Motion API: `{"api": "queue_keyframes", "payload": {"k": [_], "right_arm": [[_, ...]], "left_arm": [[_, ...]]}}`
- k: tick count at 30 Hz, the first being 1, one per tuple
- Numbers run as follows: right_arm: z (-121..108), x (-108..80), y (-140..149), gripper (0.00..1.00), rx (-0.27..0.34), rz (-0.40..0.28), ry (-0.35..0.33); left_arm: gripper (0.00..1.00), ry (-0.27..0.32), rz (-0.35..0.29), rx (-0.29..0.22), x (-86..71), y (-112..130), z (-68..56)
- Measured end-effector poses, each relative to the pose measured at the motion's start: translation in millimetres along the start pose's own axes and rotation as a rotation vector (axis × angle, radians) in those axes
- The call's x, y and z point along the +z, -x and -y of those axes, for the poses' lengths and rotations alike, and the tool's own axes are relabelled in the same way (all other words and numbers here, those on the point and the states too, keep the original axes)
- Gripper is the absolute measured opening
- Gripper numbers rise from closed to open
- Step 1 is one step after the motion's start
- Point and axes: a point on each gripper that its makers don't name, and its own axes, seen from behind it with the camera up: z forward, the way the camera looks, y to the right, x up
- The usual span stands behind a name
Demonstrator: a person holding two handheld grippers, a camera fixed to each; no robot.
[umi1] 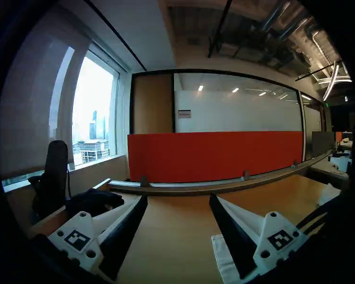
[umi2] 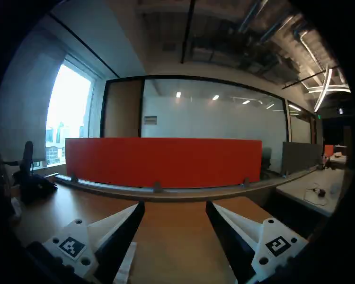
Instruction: Fold towel
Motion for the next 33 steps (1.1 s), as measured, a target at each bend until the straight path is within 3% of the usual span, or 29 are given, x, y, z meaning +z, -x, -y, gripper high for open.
{"api": "queue_keyframes", "payload": {"k": [6,20,33], "right_arm": [[5.0,-1.1,-23.1,1.0,0.007,0.004,-0.005],[18.2,-8.2,-53.1,1.0,-0.038,0.011,-0.03],[56.9,-14.6,-40.7,1.0,-0.135,0.112,-0.212]], "left_arm": [[0.97,0.005,0.006,0.003,-3.7,-30.9,-1.8],[0.97,0.081,0.037,0.027,-8.0,-60.8,-15.9],[0.97,0.245,0.116,0.079,-13.4,-51.8,-48.2]]}}
